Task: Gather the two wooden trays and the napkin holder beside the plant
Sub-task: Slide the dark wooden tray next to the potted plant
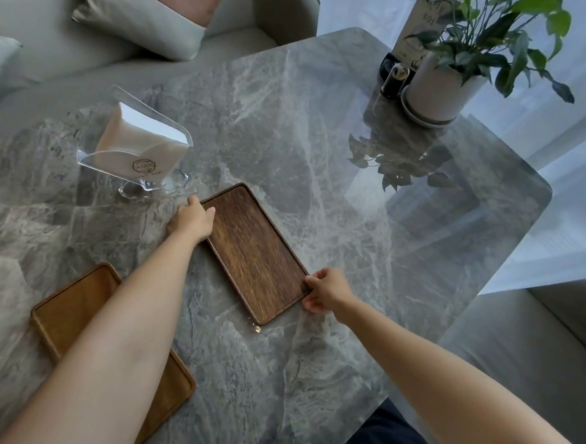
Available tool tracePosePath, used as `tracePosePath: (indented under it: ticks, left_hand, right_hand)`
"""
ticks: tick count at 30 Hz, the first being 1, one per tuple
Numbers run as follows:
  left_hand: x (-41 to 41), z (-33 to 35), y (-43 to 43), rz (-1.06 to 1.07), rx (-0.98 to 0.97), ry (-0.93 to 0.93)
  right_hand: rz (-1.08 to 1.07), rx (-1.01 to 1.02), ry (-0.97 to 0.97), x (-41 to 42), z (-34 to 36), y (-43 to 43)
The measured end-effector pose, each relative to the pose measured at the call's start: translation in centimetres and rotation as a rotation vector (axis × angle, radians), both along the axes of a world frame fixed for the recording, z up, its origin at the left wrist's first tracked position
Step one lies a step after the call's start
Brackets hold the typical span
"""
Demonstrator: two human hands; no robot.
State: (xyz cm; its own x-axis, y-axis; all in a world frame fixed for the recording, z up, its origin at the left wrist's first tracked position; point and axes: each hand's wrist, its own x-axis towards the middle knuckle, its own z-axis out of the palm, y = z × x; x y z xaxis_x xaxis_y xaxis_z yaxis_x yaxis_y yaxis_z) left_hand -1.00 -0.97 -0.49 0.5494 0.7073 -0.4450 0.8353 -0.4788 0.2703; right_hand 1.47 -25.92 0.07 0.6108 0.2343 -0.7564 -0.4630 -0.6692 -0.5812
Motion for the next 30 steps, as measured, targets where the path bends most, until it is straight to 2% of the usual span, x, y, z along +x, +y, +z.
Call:
tracePosePath:
  ticks: [14,20,30]
  left_hand:
    - [4.1,5.5,-4.5,0.052,-0.004,-0.169]
    - [9.7,7.8,-6.7,0.045,0.018,-0.235]
    - [22.5,8.4,-10.3,0.087,-0.011,-0.230]
  right_hand:
    - [0.045,0.036,-0.175,7.0,3.7,-4.8]
    - [0.048,0.039,-0.244,13.2,5.5,-7.1]
    - [0.055,0.047,-0.308,26.2,6.2,-10.9]
